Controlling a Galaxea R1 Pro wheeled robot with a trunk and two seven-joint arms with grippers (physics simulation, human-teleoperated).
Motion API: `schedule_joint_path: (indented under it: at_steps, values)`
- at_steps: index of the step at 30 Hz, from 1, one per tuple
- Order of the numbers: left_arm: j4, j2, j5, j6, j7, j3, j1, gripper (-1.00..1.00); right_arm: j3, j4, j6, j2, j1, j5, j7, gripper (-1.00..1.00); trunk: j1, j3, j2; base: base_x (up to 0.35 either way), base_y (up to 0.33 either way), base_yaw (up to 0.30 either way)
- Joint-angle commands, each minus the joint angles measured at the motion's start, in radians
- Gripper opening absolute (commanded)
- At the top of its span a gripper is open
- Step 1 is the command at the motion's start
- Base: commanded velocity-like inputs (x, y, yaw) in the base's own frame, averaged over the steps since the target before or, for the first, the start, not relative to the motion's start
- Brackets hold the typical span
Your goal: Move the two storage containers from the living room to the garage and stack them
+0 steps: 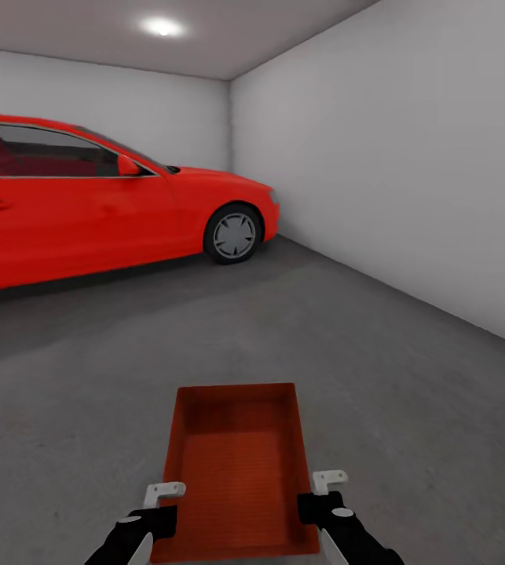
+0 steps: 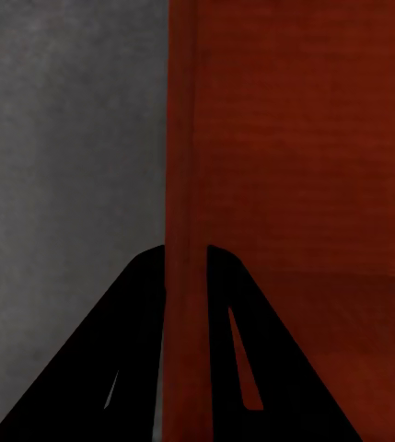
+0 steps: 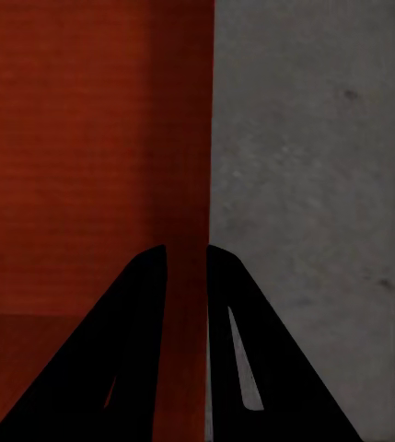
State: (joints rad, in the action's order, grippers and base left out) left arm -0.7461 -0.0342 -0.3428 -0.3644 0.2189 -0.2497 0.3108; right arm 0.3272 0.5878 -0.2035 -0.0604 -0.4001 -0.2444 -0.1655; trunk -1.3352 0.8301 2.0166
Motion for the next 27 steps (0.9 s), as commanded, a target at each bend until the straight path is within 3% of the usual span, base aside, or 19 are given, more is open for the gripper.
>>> schedule_joint_path:
  at_steps: [1,8,27]
  values:
    - [-0.038,-0.001,-0.024,0.000,0.010,-0.008,0.001,-1.00,0.009,0.000,-0.004,0.001,0.000,-0.019,-0.005,-1.00,0.000,0.001,0.000,0.212,0.002,-0.279]
    - [-0.038,-0.001,-0.024,0.000,0.010,-0.008,0.001,-1.00,0.009,0.000,-0.004,0.001,0.000,-0.019,-0.005,-1.00,0.000,0.001,0.000,0.120,0.001,-0.279]
    - [-0.038,-0.001,-0.023,0.001,0.010,-0.008,0.001,-1.00,0.009,0.000,-0.004,0.001,0.000,-0.019,-0.005,-1.00,0.000,-0.003,0.000,0.006,0.000,-0.279]
